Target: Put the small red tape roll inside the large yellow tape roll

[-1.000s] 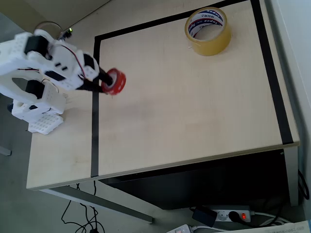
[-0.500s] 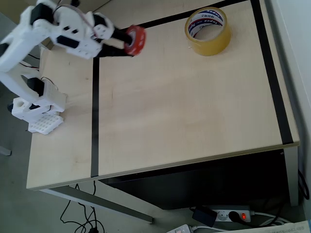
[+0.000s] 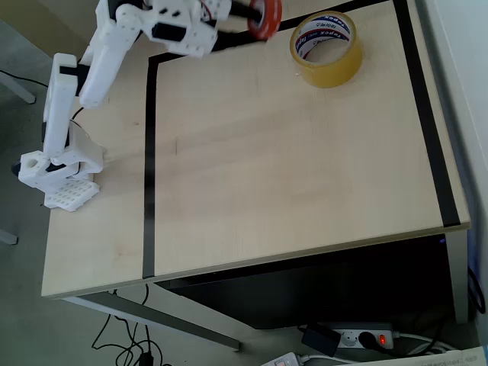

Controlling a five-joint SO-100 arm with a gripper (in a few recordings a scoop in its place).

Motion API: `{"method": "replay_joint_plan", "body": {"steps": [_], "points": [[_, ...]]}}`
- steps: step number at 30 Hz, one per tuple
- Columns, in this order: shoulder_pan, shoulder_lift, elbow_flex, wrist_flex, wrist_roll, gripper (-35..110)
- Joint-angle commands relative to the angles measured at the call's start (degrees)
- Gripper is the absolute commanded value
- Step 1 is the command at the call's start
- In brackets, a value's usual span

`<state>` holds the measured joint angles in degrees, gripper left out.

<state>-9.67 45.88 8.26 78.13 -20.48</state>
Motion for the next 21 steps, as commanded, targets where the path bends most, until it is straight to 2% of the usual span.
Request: {"method": "replay_joint_plan", "body": {"steps": [1,21], "points": [[-1.8,1.4,-6.0,-7.8,0.4,0],[-4.7,-14.0,-5.9,-12.9,0.2,0]]}}
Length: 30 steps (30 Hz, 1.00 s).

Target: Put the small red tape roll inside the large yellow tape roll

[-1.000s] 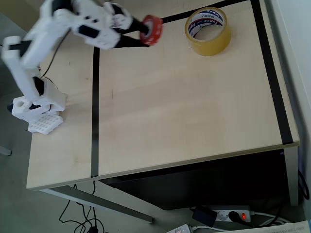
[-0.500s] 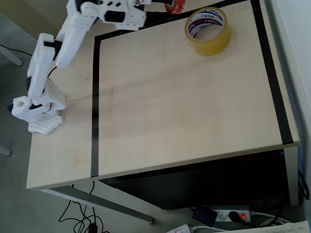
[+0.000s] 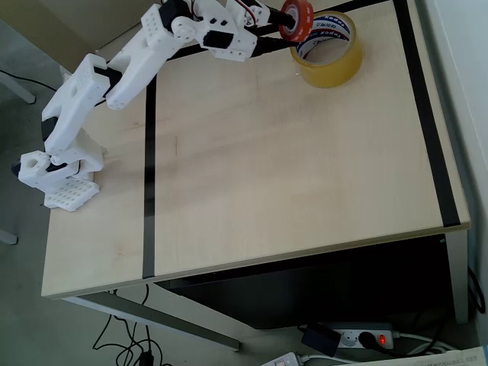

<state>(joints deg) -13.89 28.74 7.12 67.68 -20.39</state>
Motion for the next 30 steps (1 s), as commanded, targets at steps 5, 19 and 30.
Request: {"method": "replay_joint_plan", "body": {"steps": [5,19,30], "points": [[-0.2,1.3,-4.7,-1.4,0.4,10],[-0.3,1.1,-6.5,3.0,0.5,20],[0.6,7.6,-13.1,25.8,0.5,0]]}}
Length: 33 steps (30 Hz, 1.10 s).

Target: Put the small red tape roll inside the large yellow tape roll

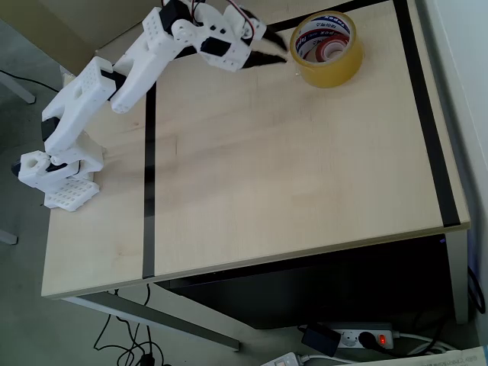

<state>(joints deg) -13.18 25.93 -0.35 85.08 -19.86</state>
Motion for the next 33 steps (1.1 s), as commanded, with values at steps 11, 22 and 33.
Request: {"method": "replay_joint_plan", "body": {"steps": [11,22,33], "points": [[1.1,49.2,36.1,18.5,6.5,0],[6.0,96.2,102.7,-14.5,13.1,0],[9.5,118.6,141.5,-31.2,14.1,1]]}}
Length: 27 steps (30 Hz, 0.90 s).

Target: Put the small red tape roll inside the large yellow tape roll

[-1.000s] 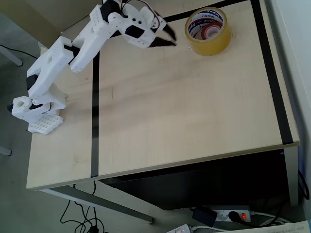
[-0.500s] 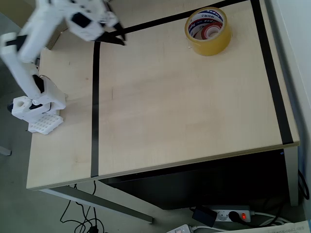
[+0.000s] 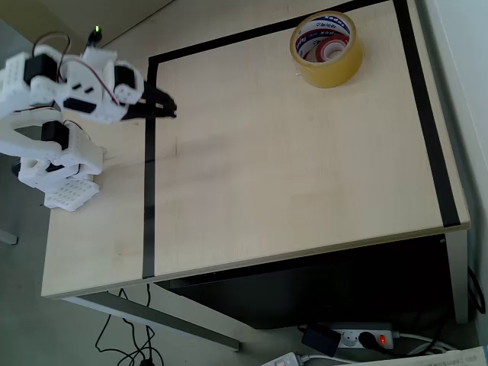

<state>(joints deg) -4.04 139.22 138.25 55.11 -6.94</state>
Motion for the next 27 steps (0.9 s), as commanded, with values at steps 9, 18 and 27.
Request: {"method": "replay_joint_plan", "body": {"steps": [9,18,27], "points": [[3.9,28.7,21.1,-2.6,3.3,0],[4.1,51.9,35.2,6.9,5.4,0],[4.8,51.9,40.3,12.1,7.9,0]]}}
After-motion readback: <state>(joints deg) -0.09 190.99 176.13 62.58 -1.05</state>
